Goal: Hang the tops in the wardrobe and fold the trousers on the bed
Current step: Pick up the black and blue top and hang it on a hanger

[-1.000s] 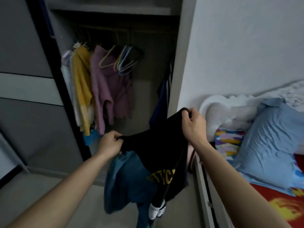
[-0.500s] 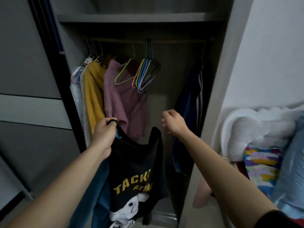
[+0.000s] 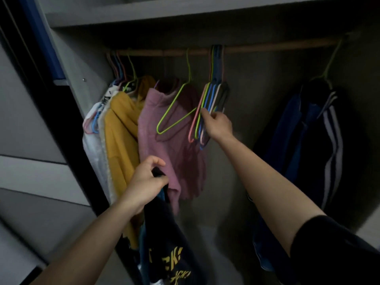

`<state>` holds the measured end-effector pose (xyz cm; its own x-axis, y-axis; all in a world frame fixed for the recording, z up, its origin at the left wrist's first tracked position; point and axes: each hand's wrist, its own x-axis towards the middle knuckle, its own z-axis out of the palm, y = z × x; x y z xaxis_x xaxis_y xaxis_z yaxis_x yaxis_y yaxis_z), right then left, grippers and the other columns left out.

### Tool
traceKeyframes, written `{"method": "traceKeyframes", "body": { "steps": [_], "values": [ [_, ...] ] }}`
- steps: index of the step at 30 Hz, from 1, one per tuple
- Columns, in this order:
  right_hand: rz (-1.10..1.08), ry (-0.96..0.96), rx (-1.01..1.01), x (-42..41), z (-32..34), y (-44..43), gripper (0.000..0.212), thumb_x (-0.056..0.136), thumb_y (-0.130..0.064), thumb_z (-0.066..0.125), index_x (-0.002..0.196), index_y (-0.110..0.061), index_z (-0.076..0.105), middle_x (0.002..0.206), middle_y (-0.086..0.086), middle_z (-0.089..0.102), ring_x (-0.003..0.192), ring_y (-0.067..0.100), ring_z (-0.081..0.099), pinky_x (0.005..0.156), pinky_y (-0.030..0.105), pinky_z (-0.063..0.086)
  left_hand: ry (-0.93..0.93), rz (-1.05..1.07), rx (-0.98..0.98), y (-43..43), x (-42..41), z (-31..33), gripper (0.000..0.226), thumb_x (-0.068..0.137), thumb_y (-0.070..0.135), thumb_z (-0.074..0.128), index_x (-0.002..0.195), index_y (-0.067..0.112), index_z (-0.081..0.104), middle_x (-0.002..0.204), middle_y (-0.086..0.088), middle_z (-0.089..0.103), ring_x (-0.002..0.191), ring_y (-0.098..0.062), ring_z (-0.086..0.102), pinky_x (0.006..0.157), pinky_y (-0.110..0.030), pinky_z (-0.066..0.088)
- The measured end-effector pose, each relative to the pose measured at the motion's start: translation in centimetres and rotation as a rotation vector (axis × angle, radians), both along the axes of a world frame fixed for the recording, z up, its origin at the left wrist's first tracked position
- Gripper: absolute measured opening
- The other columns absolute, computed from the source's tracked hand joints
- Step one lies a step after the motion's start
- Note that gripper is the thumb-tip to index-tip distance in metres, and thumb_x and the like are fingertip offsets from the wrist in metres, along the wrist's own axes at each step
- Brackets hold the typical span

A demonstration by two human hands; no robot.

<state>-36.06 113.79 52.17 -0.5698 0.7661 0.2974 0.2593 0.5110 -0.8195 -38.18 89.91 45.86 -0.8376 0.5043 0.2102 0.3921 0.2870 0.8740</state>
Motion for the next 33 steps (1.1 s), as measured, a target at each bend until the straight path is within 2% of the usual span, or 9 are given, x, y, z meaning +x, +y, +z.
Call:
{"method": "traceKeyframes", "body": {
  "steps": [3,9,14,17,20,23,27,31,33],
  "values": [
    [-0.102,0.040,0.095,-3.1,-0.7,0.2,0.041,0.099,-0.042,0.049,0.103,-0.008,0.070,0.111,0.022,0.069,0.108,0.040,0.062,0.080,0.037,0.047,0.226,-0.112,-0.066,1.4,-3.0,0.0,0.040,0.070,-0.005,0.061,0.090,0.028,0.051,0.062,-0.002,0.055,0.049,-0.006,0.043,0.051,-0.025,0.037],
    [-0.282,0.044,0.233,-3.6,-1.0,-0.2,0.041,0.105,-0.033,0.039,0.099,-0.002,0.065,0.107,0.027,0.064,0.103,0.041,0.060,0.082,0.039,0.044,0.534,-0.305,-0.060,4.0,-8.1,-0.4,0.043,0.073,0.001,0.064,0.102,0.030,0.048,0.061,0.006,0.049,0.053,-0.009,0.042,0.057,-0.029,0.036],
    [-0.395,0.172,0.324,-0.8,0.1,-1.9,0.036,0.106,-0.031,0.042,0.077,-0.010,0.052,0.080,0.014,0.057,0.075,0.021,0.053,0.067,0.030,0.034,0.458,-0.515,0.053,6.5,-12.2,-1.5,0.035,0.077,-0.006,0.062,0.104,0.016,0.062,0.089,0.003,0.066,0.090,-0.020,0.065,0.082,-0.030,0.049],
    [-0.451,0.277,0.370,1.6,-3.2,-5.7,0.026,0.105,-0.031,0.047,0.109,-0.015,0.067,0.086,0.001,0.063,0.080,0.008,0.059,0.072,0.024,0.044,0.372,-0.544,0.088,8.3,-13.1,-3.0,0.031,0.078,-0.005,0.063,0.104,0.010,0.067,0.100,-0.006,0.072,0.100,-0.025,0.067,0.088,-0.036,0.052],
    [-0.432,0.225,0.278,4.7,-9.7,-9.8,0.029,0.102,-0.025,0.054,0.130,-0.018,0.055,0.078,0.002,0.062,0.069,0.016,0.062,0.069,0.033,0.053,0.294,-0.548,0.059,9.5,-13.3,-4.7,0.029,0.079,-0.001,0.067,0.105,0.010,0.071,0.099,-0.008,0.074,0.096,-0.025,0.069,0.086,-0.033,0.052],
    [-0.512,0.158,0.062,8.3,-14.2,-11.9,0.054,0.096,-0.025,0.065,0.143,-0.026,0.038,0.076,-0.003,0.065,0.070,0.009,0.066,0.069,0.016,0.050,0.316,-0.609,-0.029,10.5,-12.6,-5.5,0.022,0.081,0.006,0.068,0.103,0.009,0.073,0.098,-0.009,0.074,0.094,-0.026,0.069,0.082,-0.032,0.052],
    [-0.787,0.146,0.046,13.0,-14.9,-13.2,0.036,0.095,-0.045,0.060,0.127,-0.033,0.052,0.067,-0.019,0.060,0.068,-0.008,0.060,0.065,0.011,0.041,0.417,-0.657,-0.117,11.1,-10.4,-5.7,0.012,0.084,0.019,0.068,0.092,0.010,0.071,0.092,-0.013,0.072,0.089,-0.035,0.066,0.074,-0.039,0.050],
    [-0.674,-0.069,0.149,17.1,-13.7,-16.2,0.014,0.100,-0.051,0.048,0.092,-0.044,0.056,0.066,-0.022,0.058,0.068,0.000,0.058,0.062,0.021,0.039,0.470,-0.690,-0.212,11.7,-7.6,-4.9,0.013,0.087,0.029,0.064,0.083,0.019,0.058,0.094,-0.012,0.069,0.089,-0.036,0.064,0.074,-0.039,0.050],
    [-0.609,-0.162,0.172,19.1,-13.0,-18.2,0.019,0.101,-0.052,0.043,0.111,-0.043,0.057,0.074,-0.018,0.062,0.067,0.002,0.058,0.063,0.026,0.042,0.454,-0.711,-0.248,11.7,-6.0,-4.5,0.015,0.087,0.030,0.064,0.082,0.020,0.054,0.096,-0.012,0.068,0.091,-0.035,0.064,0.077,-0.039,0.051]
  ]
}}
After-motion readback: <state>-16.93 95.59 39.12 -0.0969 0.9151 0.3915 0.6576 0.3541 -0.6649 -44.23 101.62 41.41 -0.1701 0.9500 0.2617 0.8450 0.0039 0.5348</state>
